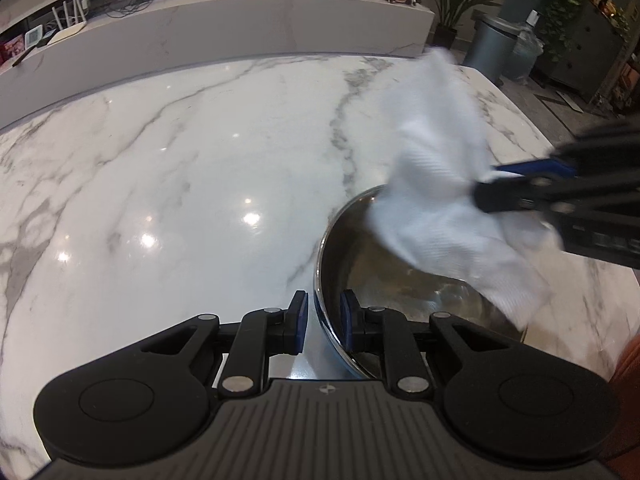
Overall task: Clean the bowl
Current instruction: 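Wipe along the bowl rim with the towel in the right gripper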
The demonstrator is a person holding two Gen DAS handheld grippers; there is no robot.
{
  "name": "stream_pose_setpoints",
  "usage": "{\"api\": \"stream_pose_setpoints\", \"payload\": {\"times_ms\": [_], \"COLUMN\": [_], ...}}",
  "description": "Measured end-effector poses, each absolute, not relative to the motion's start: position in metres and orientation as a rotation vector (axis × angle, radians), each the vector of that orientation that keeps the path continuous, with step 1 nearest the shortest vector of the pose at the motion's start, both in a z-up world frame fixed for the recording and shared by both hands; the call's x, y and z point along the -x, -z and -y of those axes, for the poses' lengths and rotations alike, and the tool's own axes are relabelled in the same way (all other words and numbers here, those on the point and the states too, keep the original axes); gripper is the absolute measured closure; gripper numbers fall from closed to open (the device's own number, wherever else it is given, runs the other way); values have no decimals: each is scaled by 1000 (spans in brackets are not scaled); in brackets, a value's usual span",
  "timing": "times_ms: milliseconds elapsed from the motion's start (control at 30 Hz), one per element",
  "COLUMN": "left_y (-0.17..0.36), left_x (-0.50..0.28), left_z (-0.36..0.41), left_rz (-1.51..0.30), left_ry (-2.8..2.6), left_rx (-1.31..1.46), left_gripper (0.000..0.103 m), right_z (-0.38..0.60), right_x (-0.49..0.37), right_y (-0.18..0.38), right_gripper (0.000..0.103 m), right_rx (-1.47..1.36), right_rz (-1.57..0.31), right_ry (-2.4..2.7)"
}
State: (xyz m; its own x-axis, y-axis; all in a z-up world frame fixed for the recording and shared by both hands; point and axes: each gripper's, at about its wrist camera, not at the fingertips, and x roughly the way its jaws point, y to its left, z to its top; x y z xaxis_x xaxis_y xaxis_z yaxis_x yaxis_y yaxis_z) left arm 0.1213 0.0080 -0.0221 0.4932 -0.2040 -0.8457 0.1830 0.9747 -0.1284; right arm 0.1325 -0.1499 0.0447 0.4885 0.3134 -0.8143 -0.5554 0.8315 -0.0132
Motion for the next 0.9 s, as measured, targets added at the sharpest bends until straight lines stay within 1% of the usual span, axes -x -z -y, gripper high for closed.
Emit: {"api": "stream_pose_setpoints", "payload": {"times_ms": [300,467,700,900], "left_y": [23,24,24,25], "left_x": [-119,-117,-115,-115], "left_z": [-12,-9,-5,-1], "left_rz": [-1029,-1019,-1011,-1013], "left_ry": [205,211,244,246], "left_rx": [61,32,-4,-24], "left_gripper": [87,84,88,88], "right_z": [163,168,182,175], "right_x": [-90,-82,-91,-99], "right_y": [-53,-40,-32,-31], "right_gripper": [93,93,93,93], "right_rx": [108,131,101,140], "right_rz": [-914,-931,-945,-918], "right_ry": [-547,-494,-465,-440]}}
